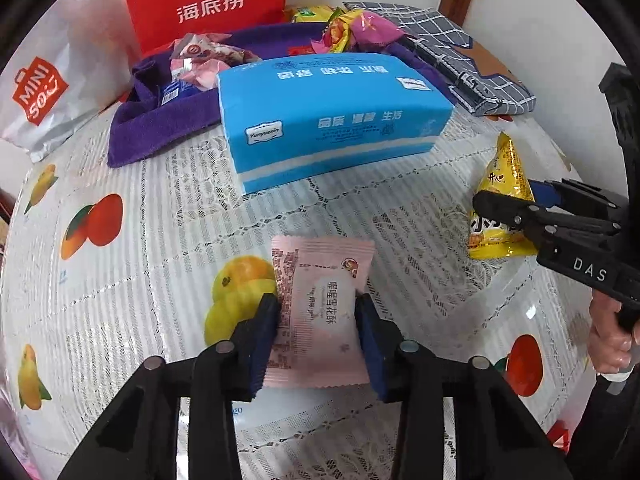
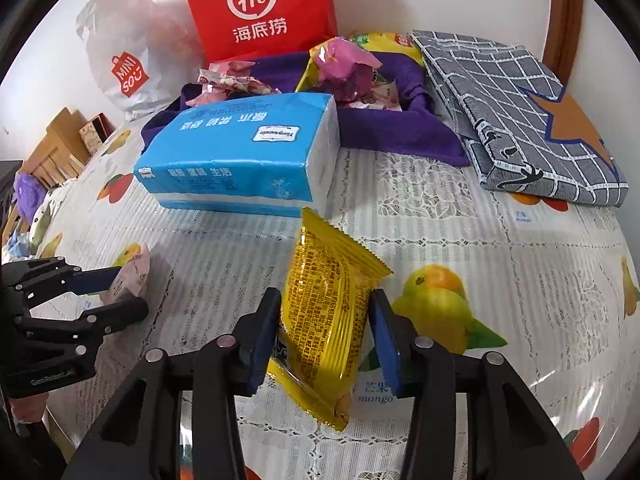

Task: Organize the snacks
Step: 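Carry the yellow packet and pink pastry packet over the purple towel with both tools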

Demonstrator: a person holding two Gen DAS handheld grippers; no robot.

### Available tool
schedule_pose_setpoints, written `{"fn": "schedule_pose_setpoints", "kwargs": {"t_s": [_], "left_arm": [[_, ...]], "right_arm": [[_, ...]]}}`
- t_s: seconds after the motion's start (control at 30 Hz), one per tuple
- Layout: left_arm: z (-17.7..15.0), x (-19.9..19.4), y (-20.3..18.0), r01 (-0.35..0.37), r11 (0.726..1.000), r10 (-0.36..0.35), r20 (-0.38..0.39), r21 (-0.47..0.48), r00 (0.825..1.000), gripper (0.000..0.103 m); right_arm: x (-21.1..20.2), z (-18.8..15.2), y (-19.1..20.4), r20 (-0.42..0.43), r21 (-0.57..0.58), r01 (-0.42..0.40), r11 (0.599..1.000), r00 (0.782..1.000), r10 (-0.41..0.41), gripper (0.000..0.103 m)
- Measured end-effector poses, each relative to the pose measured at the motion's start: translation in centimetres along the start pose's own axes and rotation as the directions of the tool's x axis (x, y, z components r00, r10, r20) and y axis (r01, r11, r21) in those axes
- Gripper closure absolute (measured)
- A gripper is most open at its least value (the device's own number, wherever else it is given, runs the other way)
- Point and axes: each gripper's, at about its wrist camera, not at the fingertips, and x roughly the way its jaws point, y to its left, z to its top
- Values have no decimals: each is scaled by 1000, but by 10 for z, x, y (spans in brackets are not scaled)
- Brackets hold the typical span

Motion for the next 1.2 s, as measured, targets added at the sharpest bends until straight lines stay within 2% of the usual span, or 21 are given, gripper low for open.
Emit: {"fn": "schedule_pose_setpoints", "kwargs": {"t_s": [0.07,0.4,1.2], "left_arm": [[1,-3,3,15,1000,-15,12,-12,1000,72],[12,-23,11,60,997,-57,60,-53,997,72],[27,-56,20,90,991,-75,153,-96,985,72]], "right_arm": [[-4,1,0,17,0,9,1000,1000,-9,61],[-27,15,3,64,12,12,1000,998,-12,65],[-45,24,17,88,0,1,1000,996,-1,66]]}}
